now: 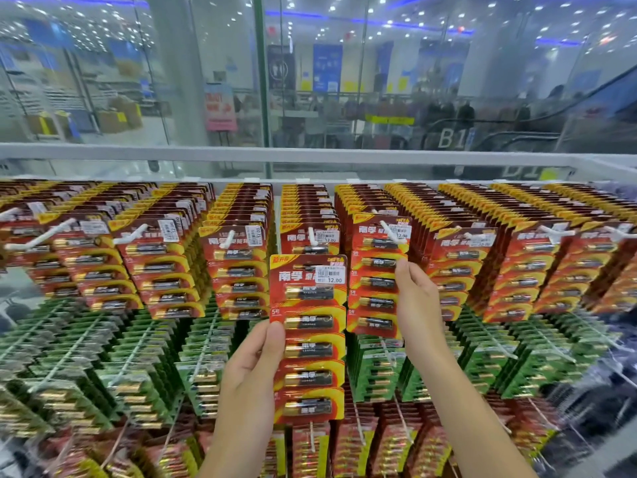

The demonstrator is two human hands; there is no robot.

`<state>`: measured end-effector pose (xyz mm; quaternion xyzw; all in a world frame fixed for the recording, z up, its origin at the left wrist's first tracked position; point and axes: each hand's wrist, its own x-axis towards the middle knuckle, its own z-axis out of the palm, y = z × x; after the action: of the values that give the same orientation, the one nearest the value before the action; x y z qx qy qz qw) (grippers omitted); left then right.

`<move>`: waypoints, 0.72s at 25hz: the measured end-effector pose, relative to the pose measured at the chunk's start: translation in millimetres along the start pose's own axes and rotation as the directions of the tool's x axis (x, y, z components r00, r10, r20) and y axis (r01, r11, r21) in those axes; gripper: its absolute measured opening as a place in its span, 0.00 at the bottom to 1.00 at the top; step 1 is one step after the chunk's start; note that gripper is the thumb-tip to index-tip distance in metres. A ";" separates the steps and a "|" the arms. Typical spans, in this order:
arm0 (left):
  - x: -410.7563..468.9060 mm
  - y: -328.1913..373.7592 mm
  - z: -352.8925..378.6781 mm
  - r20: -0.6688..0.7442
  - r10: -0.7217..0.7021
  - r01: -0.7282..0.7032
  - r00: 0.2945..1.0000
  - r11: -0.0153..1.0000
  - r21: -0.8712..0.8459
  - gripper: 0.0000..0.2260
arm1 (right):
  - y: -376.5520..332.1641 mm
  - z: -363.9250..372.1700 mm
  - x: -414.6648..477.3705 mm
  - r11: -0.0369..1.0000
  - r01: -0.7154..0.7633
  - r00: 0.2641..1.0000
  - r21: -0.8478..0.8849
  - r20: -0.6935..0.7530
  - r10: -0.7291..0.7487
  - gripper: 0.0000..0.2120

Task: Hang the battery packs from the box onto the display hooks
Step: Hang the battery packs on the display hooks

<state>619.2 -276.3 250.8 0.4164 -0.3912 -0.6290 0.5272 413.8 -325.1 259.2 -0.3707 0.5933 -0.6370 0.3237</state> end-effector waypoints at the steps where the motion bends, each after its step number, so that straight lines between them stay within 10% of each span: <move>1: 0.2 0.4 0.1 0.000 0.001 -0.001 1.000 1.000 -0.012 0.11 | 1.1 1.9 3.6 1.000 0.007 1.000 0.000 -0.017 -0.007 0.23; 18: 14.8 27.5 -56.7 -0.156 0.175 -0.171 0.972 0.985 0.038 0.14 | 24.0 12.4 29.0 0.996 -0.007 0.998 0.084 -0.057 0.011 0.28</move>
<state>680.1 -297.7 255.0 0.4358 -0.3904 -0.5408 0.6043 408.9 -358.2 238.1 -0.3357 0.5766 -0.6703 0.3249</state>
